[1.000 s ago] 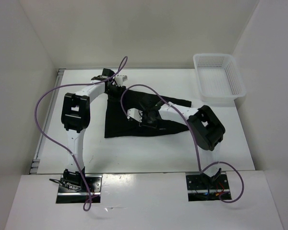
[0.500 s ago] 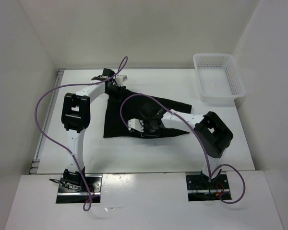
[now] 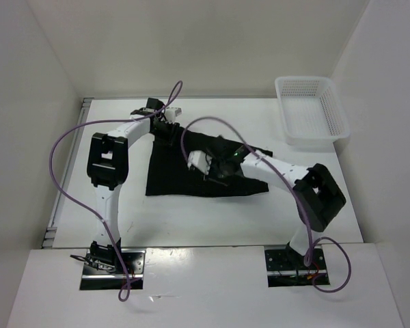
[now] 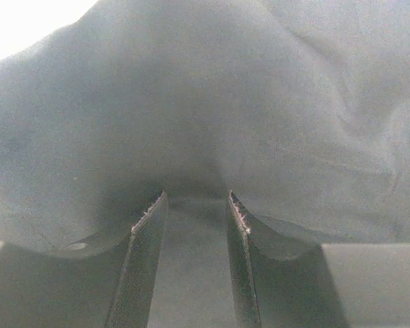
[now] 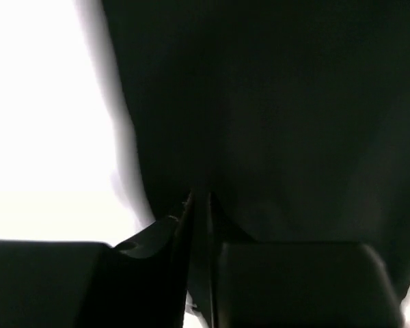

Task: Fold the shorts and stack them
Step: Fold the shorts

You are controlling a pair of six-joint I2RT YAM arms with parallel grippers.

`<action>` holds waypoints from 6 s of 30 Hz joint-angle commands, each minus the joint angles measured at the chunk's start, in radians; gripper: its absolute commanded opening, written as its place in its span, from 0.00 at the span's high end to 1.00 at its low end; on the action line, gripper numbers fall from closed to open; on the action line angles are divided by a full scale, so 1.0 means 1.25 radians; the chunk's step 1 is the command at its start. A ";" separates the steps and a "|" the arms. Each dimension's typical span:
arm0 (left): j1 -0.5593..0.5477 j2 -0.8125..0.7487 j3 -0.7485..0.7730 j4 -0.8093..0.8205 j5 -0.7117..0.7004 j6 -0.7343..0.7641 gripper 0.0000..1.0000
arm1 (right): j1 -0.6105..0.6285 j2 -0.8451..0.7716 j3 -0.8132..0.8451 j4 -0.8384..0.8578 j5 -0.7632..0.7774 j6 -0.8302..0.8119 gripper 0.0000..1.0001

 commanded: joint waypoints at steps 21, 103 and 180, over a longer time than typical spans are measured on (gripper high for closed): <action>-0.002 -0.100 -0.054 -0.100 -0.033 0.024 0.40 | -0.561 -0.047 -0.053 -0.043 -0.269 0.438 0.12; -0.011 -0.021 -0.124 -0.120 -0.046 0.024 0.18 | -0.101 0.097 0.388 -0.049 0.221 0.339 1.00; -0.094 0.123 0.163 -0.221 -0.218 0.024 0.12 | -0.266 0.396 0.365 -0.032 0.068 0.375 1.00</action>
